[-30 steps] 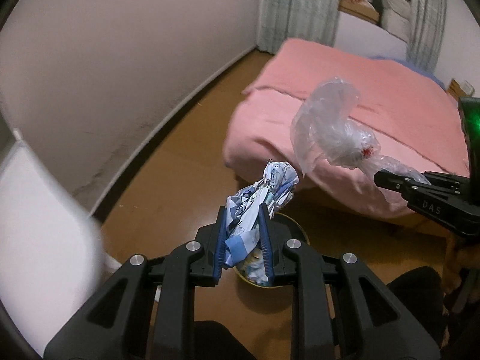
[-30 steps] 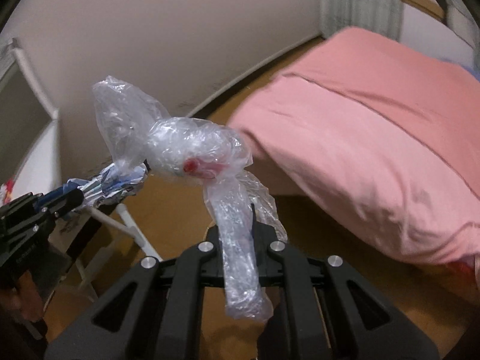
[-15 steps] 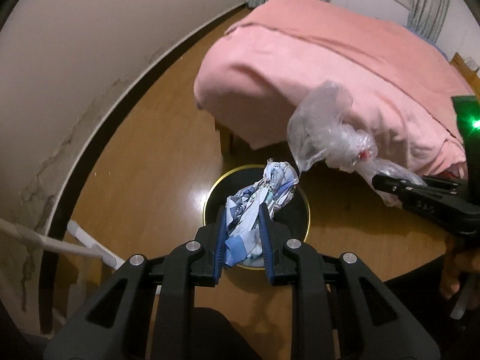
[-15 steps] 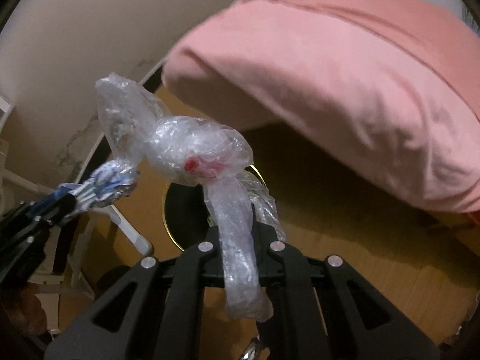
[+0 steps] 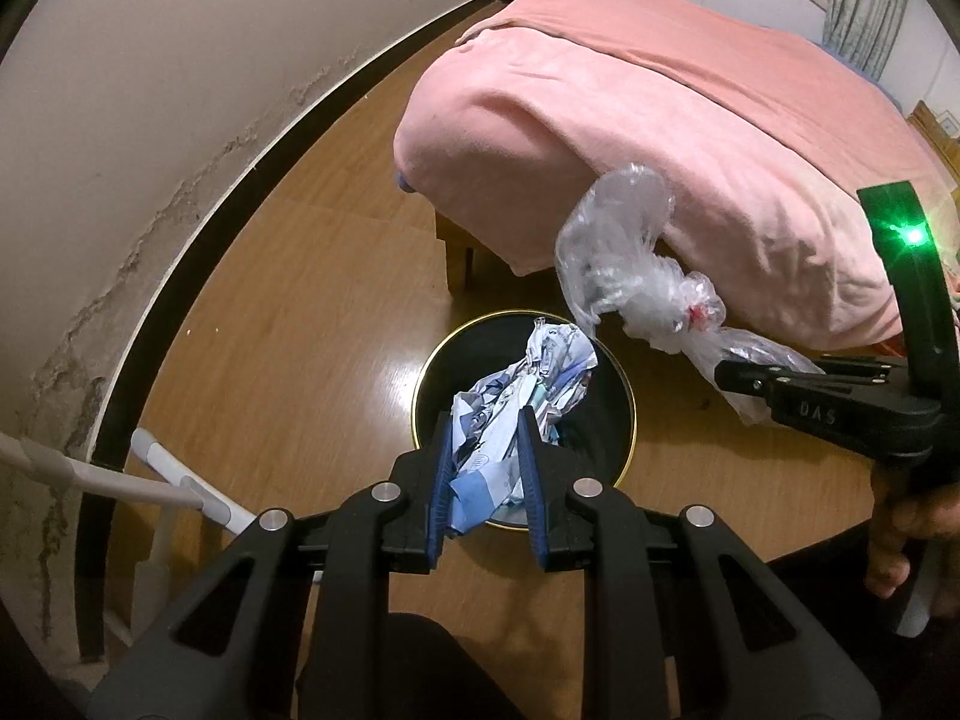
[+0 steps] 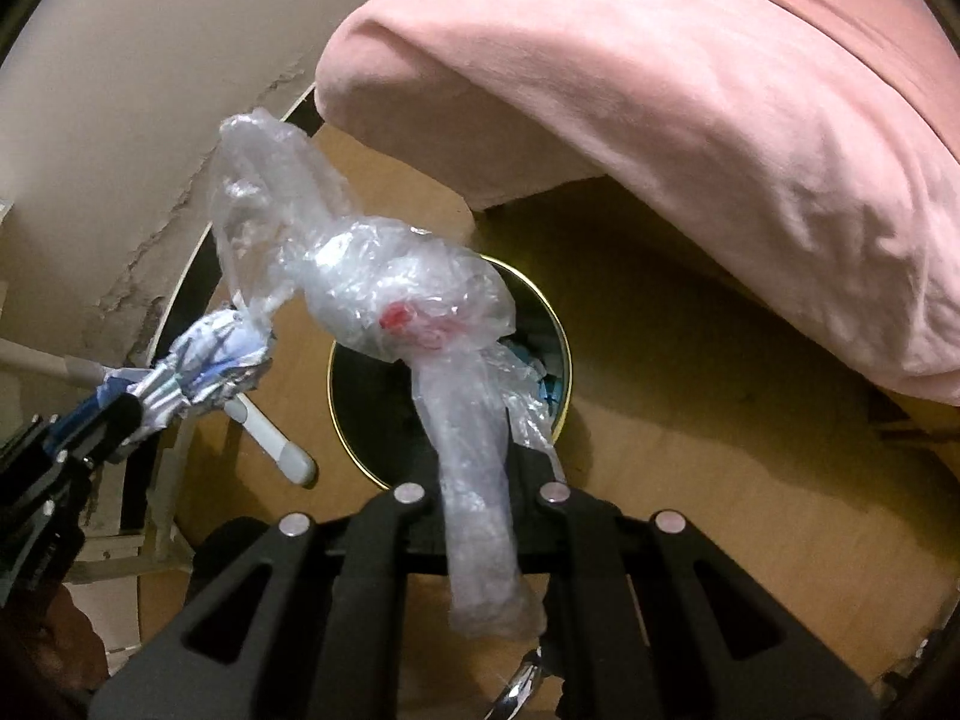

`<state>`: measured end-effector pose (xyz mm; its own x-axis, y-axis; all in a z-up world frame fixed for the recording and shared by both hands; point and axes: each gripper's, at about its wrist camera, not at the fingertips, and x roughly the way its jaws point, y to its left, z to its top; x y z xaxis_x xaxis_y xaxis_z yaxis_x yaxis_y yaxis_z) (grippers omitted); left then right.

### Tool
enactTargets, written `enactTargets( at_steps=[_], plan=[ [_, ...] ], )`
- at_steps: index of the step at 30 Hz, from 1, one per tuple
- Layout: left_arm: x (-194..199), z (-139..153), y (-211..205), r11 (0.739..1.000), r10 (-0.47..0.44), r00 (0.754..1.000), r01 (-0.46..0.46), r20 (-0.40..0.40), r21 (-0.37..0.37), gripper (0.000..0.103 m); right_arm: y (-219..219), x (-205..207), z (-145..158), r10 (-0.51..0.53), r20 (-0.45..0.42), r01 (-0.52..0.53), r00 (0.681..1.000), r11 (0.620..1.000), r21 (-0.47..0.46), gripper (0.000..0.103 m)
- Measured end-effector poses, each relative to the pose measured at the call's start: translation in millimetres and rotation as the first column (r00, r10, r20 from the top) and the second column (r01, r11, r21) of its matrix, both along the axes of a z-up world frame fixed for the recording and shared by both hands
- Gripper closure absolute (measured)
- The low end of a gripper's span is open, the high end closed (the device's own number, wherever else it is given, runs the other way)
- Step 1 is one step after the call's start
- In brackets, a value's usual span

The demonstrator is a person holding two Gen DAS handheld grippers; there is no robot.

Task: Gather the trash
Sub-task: 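Carry bag and wrapper over the black bin and open both tools, then move both tools back over the desk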

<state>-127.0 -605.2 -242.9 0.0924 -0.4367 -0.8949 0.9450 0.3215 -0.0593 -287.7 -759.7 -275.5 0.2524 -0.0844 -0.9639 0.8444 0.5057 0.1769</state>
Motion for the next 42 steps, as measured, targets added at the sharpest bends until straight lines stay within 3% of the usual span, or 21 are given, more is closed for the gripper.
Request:
enactTargets(
  at_steps=[5, 7, 8, 9, 26, 27, 30, 35, 42],
  plan=[
    [0.9, -2.6, -1.2, 1.000, 0.004, 1.000, -0.004, 0.001, 0.002, 0.083, -2.6, 5.8, 3.4, -0.001, 0.040, 0.000, 0.999, 1.000, 0.016, 0.094],
    [2.1, -3.4, -1.1, 1.000, 0.008, 1.000, -0.008, 0.001, 0.004, 0.083, -4.1, 7.4, 2.5, -0.001, 0.044, 0.000, 0.999, 1.000, 0.022, 0.077],
    [2.6, -3.7, -1.1, 1.000, 0.009, 1.000, -0.009, 0.000, 0.006, 0.083, -4.6, 7.5, 3.4, -0.003, 0.052, 0.002, 0.999, 1.000, 0.022, 0.047],
    [3.1, -3.9, -1.9, 1.000, 0.011, 1.000, -0.011, 0.000, 0.007, 0.083, -4.2, 7.6, 5.6, -0.007, 0.060, 0.006, 0.998, 1.000, 0.015, 0.032],
    [-11.2, -3.8, -16.8, 1.000, -0.016, 1.000, 0.016, -0.026, -0.003, 0.082, -6.1, -0.5, 22.5, -0.057, 0.079, 0.059, 0.995, 0.998, -0.030, 0.032],
    [-12.0, -2.8, -17.6, 1.000, -0.019, 0.999, 0.019, -0.025, -0.004, 0.078, -6.4, -1.4, 23.3, -0.065, 0.079, 0.067, 0.995, 0.997, -0.033, 0.031],
    [-14.8, 1.2, -22.1, 1.000, -0.016, 1.000, 0.016, -0.022, -0.017, 0.044, -8.5, -6.8, 27.9, -0.083, 0.090, 0.088, 0.992, 0.995, -0.044, 0.031],
    [-18.4, 6.0, -23.7, 0.999, -0.026, 0.999, 0.026, -0.019, -0.028, 0.039, -12.6, -12.9, 31.2, -0.099, 0.101, 0.104, 0.990, 0.993, -0.047, 0.031],
    [-18.3, 26.0, -12.8, 0.999, -0.016, 1.000, 0.016, -0.008, -0.051, 0.018, -10.4, -11.2, 36.8, -0.092, 0.097, 0.099, 0.991, 0.992, -0.072, 0.031]
  ],
)
